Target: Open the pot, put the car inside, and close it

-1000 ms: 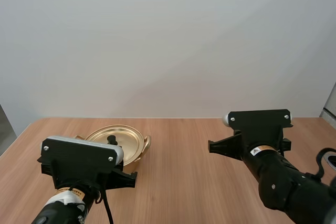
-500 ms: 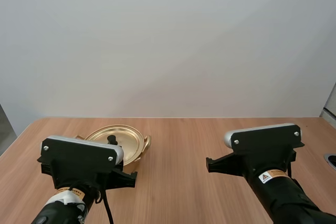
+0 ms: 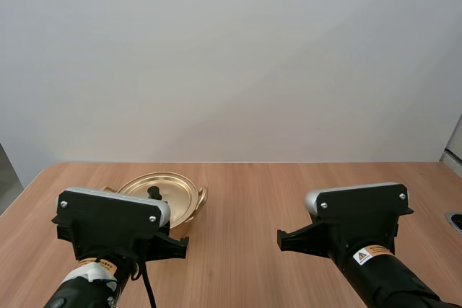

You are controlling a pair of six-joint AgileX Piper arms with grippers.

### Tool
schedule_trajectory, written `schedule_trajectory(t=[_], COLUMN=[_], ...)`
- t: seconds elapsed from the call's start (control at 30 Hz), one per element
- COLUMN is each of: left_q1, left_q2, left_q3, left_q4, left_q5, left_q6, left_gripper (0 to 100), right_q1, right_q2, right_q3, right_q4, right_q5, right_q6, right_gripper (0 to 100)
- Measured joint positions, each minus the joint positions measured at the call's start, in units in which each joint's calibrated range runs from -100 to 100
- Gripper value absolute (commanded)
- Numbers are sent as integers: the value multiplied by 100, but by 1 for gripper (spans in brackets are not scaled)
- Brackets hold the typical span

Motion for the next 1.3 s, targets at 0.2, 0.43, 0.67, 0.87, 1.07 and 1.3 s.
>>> schedule_trajectory(t=[0.2,0.43,0.67,0.87,1.07,1.3], left_q1=[0,0,0,0,0,0], left_q2=[0,0,0,0,0,0], left_q3=[0,0,0,0,0,0], left_q4=[0,0,0,0,-8,135], left_q5=[0,0,0,0,191,191], left_q6=[0,0,0,0,-25,-31], left_gripper=[87,87,87,87,63,14], right_q1=[0,0,0,0,0,0], right_q2=[0,0,0,0,0,0], right_q3=[0,0,0,0,0,0], right_q4=[-614,-1354,-1316,-1316,-1316,-1342], right_q5=[138,535,535,535,535,535], right_q6=[531,1361,1361,1361,1361,1361], right_gripper=[0,0,0,0,0,0])
